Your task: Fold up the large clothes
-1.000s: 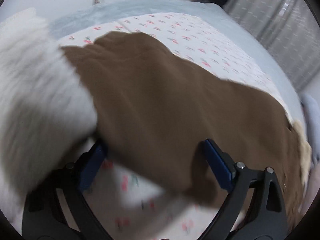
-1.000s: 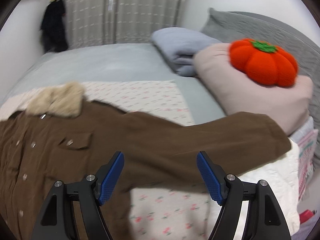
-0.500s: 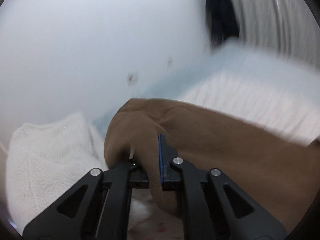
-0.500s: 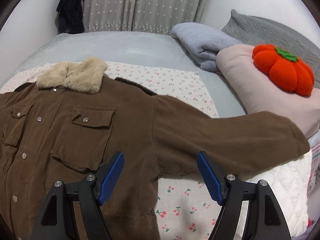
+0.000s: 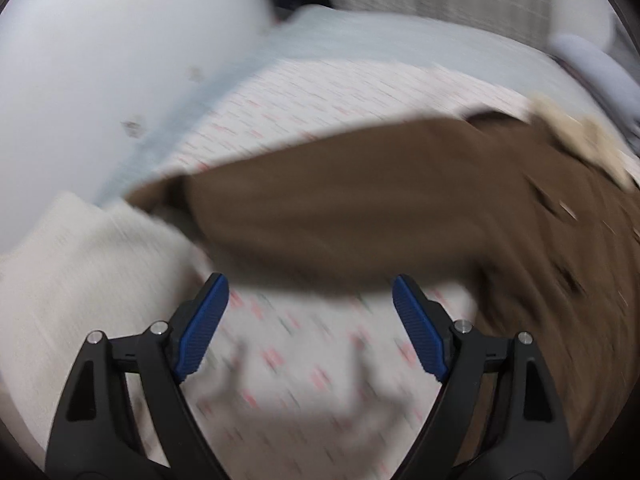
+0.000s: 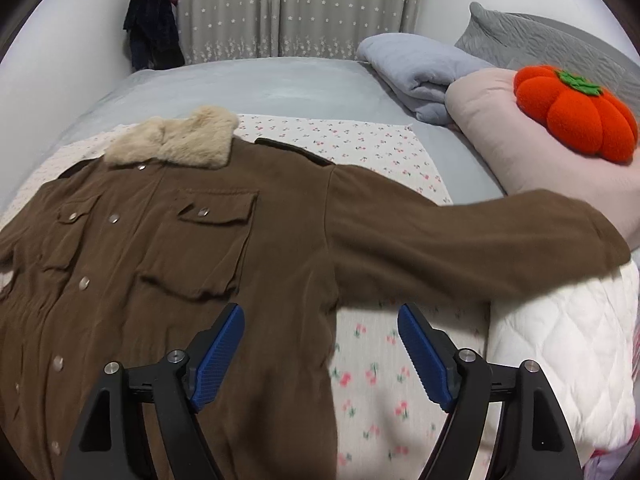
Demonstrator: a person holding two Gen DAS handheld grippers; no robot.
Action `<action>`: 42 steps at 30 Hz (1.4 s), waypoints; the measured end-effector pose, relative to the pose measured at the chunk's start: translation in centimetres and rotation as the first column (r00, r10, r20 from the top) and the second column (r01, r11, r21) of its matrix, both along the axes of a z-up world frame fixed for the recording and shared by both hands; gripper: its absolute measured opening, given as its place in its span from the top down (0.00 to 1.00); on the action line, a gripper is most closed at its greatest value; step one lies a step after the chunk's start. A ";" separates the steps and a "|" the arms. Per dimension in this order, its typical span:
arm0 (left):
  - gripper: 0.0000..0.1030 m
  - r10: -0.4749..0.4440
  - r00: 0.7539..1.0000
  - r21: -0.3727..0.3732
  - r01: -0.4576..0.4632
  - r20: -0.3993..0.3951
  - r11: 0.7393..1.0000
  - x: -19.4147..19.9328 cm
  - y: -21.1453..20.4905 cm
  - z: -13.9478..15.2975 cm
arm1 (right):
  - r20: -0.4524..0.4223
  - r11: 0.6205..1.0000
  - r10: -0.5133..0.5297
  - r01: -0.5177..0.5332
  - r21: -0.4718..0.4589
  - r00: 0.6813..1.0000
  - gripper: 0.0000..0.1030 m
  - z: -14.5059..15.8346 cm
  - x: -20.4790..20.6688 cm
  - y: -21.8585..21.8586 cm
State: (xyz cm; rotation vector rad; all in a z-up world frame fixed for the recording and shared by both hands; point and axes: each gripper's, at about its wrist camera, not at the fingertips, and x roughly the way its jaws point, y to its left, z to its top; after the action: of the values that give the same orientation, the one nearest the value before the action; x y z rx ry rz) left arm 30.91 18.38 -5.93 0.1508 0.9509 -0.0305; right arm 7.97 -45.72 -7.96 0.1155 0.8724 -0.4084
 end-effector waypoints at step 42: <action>0.92 -0.267 0.908 -0.494 0.080 -0.323 0.866 -21.7 -1.3 -8.4 | -0.148 0.855 -0.008 0.083 0.512 0.989 0.94 -10.0 -19.1 0.8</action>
State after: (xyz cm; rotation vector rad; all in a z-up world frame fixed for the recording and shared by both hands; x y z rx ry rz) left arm 9.18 17.12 -14.34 -0.2323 1.2911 -0.4778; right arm -11.12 -44.96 -17.95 0.6145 1.1077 -0.2167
